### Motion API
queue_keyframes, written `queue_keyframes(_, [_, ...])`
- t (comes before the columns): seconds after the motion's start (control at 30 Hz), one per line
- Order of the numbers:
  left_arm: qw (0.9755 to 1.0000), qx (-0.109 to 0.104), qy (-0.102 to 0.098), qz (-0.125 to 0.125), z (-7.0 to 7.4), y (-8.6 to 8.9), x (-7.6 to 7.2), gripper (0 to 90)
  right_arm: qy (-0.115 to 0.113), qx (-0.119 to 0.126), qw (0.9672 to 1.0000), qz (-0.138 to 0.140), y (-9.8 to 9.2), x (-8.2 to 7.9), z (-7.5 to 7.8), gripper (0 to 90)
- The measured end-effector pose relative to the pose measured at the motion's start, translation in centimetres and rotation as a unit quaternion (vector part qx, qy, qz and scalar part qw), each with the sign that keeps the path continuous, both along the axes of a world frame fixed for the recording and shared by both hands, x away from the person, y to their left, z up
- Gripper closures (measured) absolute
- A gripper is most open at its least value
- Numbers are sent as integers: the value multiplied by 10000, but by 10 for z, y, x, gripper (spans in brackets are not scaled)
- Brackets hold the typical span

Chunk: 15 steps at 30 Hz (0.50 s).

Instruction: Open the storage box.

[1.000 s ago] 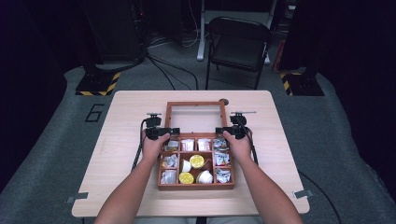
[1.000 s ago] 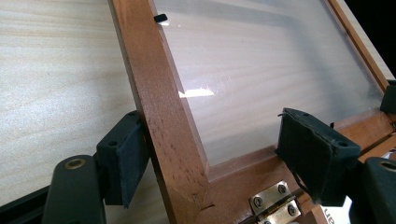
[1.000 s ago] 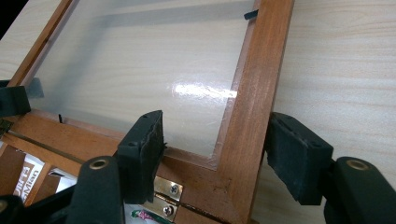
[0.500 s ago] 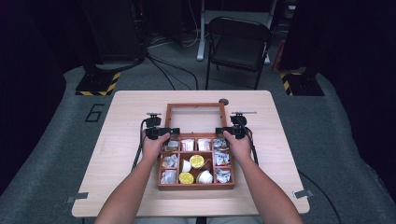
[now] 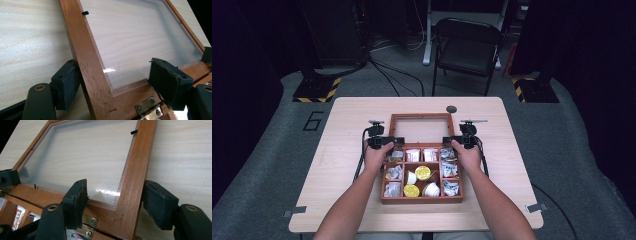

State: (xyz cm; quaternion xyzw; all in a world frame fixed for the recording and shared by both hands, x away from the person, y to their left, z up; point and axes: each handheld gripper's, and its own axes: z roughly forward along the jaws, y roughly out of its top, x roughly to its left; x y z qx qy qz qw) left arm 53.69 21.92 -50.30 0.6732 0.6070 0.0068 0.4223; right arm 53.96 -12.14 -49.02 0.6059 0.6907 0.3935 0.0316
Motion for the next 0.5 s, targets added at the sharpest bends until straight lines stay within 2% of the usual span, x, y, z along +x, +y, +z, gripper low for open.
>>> queue_keyframes(0.2, [10000, -9, 92, 9, 1, 0, 1, 259, 93, 53, 9999, -21, 0, 0, 0, 366])
queue_keyframes(0.5, [9999, -20, 110, 32, 0, 0, 1, 259, 52, 69, 10000, -16, -1, 1, -2, 366])
